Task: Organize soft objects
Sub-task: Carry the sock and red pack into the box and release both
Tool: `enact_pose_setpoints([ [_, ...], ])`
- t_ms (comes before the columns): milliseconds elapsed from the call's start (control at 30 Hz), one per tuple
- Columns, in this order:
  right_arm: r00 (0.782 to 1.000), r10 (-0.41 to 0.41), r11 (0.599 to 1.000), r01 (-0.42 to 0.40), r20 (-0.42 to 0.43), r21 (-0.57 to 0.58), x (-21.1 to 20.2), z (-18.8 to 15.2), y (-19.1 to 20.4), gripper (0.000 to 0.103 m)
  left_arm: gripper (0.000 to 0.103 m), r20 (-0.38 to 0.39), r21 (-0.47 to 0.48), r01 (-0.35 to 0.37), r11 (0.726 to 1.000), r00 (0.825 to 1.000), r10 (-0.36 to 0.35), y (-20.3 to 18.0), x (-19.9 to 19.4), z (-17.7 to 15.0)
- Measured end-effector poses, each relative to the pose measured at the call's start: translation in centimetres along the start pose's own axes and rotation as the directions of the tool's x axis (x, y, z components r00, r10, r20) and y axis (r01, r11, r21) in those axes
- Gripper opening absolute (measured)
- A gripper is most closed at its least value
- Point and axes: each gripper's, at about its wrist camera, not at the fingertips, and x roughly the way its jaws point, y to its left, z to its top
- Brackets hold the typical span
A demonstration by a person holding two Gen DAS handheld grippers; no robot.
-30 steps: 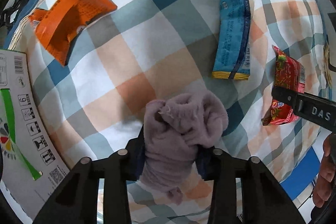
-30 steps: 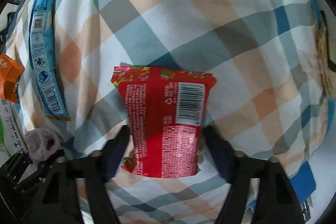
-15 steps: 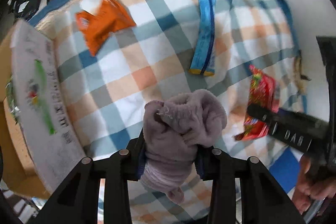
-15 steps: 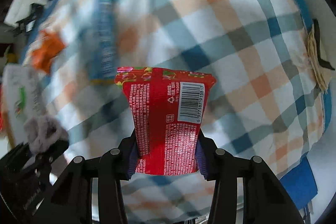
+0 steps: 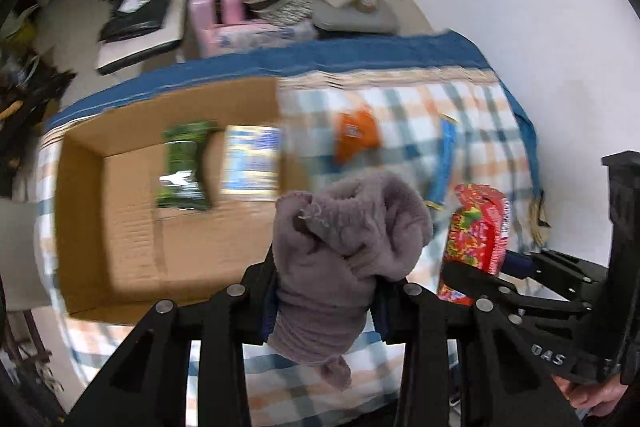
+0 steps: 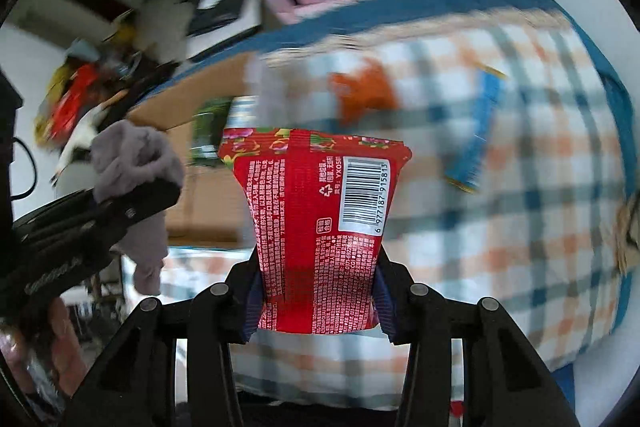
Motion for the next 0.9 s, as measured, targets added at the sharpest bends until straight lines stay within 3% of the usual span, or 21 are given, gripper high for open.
enact_pose_setpoints([
  [200,0.999,0.022,0.994,-0.025,-0.025,-0.104,2.2,2.0,9.5,0.048,0.034,0.015,-0.11,-0.082,0.991,0.996,0.084,9.5,-1.3,0.1],
  [333,0.998,-0.018,0.992,0.011,-0.053,-0.125,5.2,3.5,14.0,0.048,0.034,0.001,-0.164,-0.098,0.982,0.995,0.099,14.7,-0.6,1.4],
  [633,0.98,-0.115,0.991,0.101,-0.163,-0.087,14.3,5.0,15.3,0.048,0.034,-0.099,-0.218,-0.094,0.971,0.992,0.074,22.4,6.0,5.8],
  [900,0.956,-0.175,0.985,0.166,-0.238,-0.057,20.1,5.6,13.8,0.048,0.035,-0.22,-0.196,-0.085,0.977,0.975,0.041,24.1,12.4,7.9],
])
